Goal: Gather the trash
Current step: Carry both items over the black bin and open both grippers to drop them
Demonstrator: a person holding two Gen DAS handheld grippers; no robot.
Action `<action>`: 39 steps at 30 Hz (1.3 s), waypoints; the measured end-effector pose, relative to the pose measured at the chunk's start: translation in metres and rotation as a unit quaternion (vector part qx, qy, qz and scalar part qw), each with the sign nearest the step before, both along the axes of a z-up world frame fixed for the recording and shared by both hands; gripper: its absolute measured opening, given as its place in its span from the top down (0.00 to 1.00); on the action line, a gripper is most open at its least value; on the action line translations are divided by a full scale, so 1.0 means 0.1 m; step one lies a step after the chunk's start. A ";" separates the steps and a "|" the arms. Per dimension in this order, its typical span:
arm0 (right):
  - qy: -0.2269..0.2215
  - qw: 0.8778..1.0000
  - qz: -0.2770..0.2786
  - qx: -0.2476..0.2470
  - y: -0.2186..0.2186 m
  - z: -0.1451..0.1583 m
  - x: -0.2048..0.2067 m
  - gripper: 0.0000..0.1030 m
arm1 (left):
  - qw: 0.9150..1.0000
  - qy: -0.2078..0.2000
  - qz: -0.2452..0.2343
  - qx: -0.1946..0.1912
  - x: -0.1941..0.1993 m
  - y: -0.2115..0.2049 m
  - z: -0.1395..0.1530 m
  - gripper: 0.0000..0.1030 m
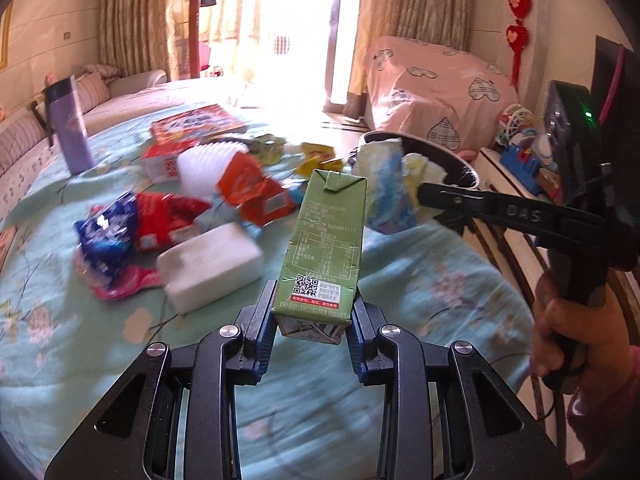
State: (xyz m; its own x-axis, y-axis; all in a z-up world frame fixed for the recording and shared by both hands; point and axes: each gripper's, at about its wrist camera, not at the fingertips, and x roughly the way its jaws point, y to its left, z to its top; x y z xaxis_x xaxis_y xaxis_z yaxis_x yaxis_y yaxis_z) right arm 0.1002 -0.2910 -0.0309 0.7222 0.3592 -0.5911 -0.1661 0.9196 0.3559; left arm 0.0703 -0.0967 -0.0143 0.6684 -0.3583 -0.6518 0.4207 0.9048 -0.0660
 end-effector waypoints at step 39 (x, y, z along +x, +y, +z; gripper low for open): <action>-0.006 0.993 -0.118 -0.032 -1.37 0.12 0.49 0.95 | 0.998 0.035 -0.057 0.016 1.23 -1.72 0.17 0.71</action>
State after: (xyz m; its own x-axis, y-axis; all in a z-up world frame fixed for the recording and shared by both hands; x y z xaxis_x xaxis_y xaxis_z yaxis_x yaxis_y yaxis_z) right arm 0.1493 -0.4282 -0.0192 0.7890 0.1420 -0.5977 0.0520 0.9540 0.2952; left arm 0.1932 -0.2689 0.0025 0.5777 -0.4068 -0.7076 0.5158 0.8539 -0.0698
